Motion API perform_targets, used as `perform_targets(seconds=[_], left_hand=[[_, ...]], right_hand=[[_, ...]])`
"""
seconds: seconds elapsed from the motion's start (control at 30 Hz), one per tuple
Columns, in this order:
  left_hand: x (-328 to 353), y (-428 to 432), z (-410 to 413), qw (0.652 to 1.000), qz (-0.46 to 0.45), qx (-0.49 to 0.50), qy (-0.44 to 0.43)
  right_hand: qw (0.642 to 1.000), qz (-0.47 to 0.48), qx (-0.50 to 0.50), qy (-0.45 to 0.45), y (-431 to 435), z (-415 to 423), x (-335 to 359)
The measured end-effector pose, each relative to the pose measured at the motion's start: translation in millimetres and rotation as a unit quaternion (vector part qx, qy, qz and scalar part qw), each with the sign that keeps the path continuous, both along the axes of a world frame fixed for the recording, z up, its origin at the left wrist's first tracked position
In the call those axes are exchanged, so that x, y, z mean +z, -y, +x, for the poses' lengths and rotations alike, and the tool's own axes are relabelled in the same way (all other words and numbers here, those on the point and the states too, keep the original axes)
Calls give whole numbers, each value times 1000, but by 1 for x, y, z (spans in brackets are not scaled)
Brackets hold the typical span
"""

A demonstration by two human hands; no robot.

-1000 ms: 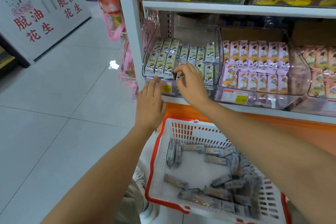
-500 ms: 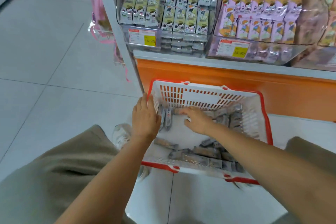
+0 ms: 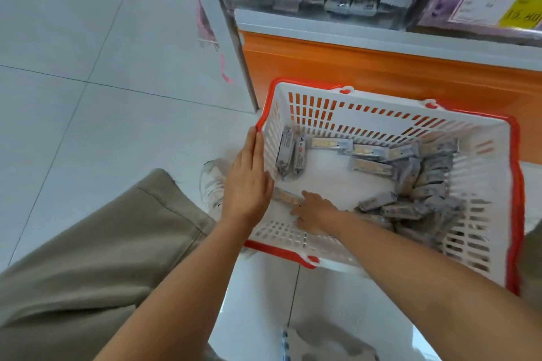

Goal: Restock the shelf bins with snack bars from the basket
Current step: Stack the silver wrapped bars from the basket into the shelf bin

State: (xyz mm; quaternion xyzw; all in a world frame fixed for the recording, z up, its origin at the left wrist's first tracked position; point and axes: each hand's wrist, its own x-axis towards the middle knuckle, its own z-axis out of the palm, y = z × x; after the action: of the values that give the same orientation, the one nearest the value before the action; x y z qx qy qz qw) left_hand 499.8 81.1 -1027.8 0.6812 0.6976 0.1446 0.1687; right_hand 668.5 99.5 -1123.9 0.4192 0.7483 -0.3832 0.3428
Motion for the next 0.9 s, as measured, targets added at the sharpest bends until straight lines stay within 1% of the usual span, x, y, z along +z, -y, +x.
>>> perform_targets(seconds=[0.1, 0.23, 0.37, 0.43, 0.47, 0.5, 0.57, 0.67, 0.73, 0.77, 0.8, 0.83, 0.87, 0.9], left_hand=[[-2, -1, -1, 1000, 1, -6, 2], [-4, -2, -1, 1000, 2, -4, -3], [-5, -1, 0, 1000, 8, 0, -21], [-5, -1, 1, 999, 1, 3, -34], [-5, -1, 1, 999, -7, 3, -43], [-3, -2, 1, 998, -17, 5, -53], [4, -3, 2, 996, -37, 9, -75], [23, -5, 7, 995, -39, 8, -90], [39, -7, 14, 996, -32, -9, -86], [48, -7, 19, 998, -33, -12, -59], [55, -7, 24, 999, -46, -4, 0], [66, -6, 31, 993, -72, 18, 87], [73, -6, 37, 975, -106, 48, 191], [82, -6, 43, 946, -129, 77, 286]], right_hand=[[999, -9, 25, 21, 3, -3, -11], [1000, 5, -6, 13, 4, -2, -19], [990, 32, -127, -56, -4, 6, -6], [976, 41, -189, -100, -11, 16, 7], [965, 24, -228, -129, -14, 22, 15], [947, -13, -278, -160, -17, 28, 24], [889, -94, -398, -205, -22, 38, 46], [800, -120, -530, -254, -30, 48, 77], [734, -134, -594, -301, -32, 53, 97], [707, -138, -613, -323, -33, 55, 107], [690, -139, -621, -346, -33, 56, 117], [684, -134, -618, -365, -32, 57, 127], [683, -128, -610, -381, -31, 58, 138], [687, -121, -600, -392, -30, 59, 149]])
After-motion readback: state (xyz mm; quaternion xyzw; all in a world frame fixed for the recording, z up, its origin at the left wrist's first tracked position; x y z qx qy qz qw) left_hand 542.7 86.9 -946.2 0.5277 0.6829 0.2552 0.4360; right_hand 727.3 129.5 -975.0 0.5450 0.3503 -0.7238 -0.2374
